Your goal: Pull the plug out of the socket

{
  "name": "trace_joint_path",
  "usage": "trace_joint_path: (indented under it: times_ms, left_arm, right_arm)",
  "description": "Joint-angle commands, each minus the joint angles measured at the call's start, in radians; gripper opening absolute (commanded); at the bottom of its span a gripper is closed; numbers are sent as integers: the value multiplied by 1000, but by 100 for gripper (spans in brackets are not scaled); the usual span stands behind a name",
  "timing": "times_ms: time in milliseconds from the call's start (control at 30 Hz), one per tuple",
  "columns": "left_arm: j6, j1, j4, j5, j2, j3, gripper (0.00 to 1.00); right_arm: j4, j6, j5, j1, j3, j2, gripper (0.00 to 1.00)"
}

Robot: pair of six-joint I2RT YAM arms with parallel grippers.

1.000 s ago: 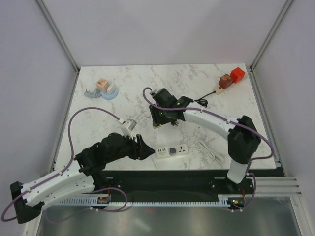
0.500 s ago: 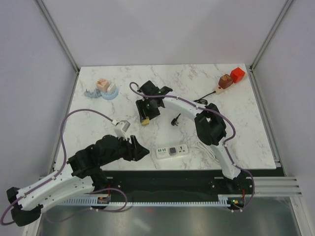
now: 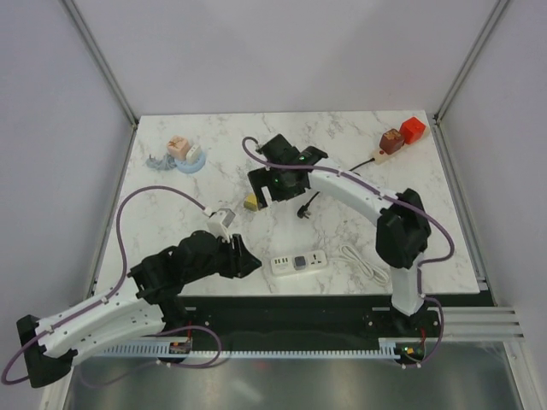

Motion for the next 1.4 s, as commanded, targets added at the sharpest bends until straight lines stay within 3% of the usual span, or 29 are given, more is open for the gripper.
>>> trace_joint_path:
  times_ms: [0,267,467,633,833,1367]
  left_arm:
    - [-11,-1,94,15,59,0,49]
    - [0,3,322,67,266,-26,21]
    - [-12,8,451,117,419,-23,3]
    - [-35,19,535,128,493,-30,2]
    - [-69,29,592,154,550,-66,2]
    - [-111,54,720,211,605,-162,2]
  right_arm:
    - [11,22,98,-1,-208,-255,98]
    - [105,162,126,34,-730,-711,98]
    - [105,301,222,166,-890,-842,88]
    - [185,421,270,264,-962,-836,77]
    - [203,472,356,358,-919,-736,72]
    - [211,469,460,385,-869,-593,54]
